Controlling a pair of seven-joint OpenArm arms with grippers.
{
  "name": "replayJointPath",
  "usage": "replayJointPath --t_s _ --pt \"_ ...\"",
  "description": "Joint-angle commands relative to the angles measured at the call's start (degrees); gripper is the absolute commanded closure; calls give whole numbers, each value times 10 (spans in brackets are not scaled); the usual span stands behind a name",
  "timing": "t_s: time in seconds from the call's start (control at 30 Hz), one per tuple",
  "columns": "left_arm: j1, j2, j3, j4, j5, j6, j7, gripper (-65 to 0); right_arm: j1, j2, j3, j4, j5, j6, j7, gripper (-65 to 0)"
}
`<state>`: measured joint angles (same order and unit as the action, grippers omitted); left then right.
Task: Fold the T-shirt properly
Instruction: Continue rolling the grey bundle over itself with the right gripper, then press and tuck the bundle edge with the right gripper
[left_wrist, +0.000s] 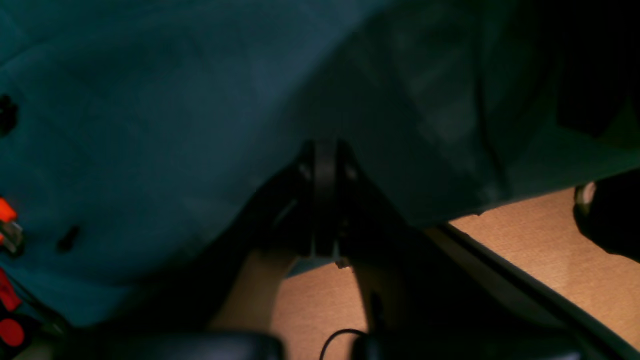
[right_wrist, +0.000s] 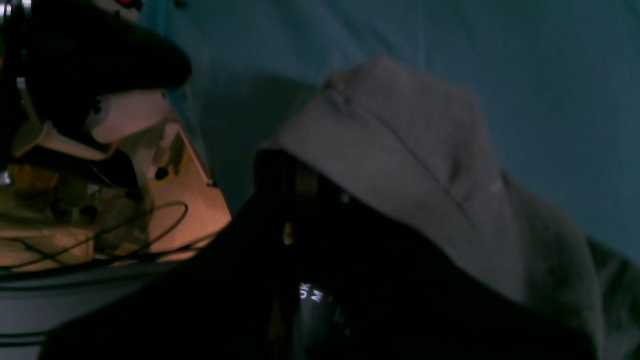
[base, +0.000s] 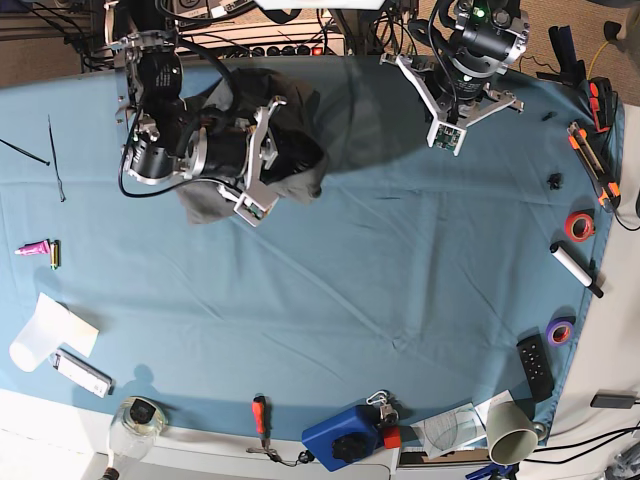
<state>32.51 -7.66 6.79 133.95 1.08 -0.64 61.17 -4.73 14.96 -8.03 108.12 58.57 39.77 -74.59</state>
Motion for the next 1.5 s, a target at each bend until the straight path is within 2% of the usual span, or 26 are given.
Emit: replayJointPath --t_s 0.0,0.23,0.37,0.5,0.63,0.77,0.93,1.0,1.17,1.27,1.47 --pt "2 0 1 10 2 2 -12 0 13 -1 7 10 16 2 14 -42" --pt "12 0 1 10 2 2 -27 0 33 -32 119 10 106 2 6 -42" --pt "20 0 1 10 2 2 -27 0 41 -34 173 10 163 2 -21 -42" --pt "20 0 1 10 2 2 -34 0 52 -33 202 10 224 2 -54 -42" --pt "21 0 1 10 2 2 -40 0 77 -34 204 10 247 2 -54 -42" --pt "28 0 1 10 2 2 -42 0 117 -33 206 10 214 2 -54 -42" --pt "35 0 1 10 2 2 -42 0 129 -18 254 10 94 2 -30 -42" --pt "35 0 1 10 2 2 -42 0 112 -1 278 10 70 2 -30 -42" --pt "35 0 1 10 2 2 -50 0 43 48 294 10 70 2 -49 -42" --pt "33 0 1 10 2 2 -57 0 11 54 294 10 56 2 -51 -42" --pt "25 0 1 10 2 2 -57 0 -17 53 294 9 -21 2 -17 -42"
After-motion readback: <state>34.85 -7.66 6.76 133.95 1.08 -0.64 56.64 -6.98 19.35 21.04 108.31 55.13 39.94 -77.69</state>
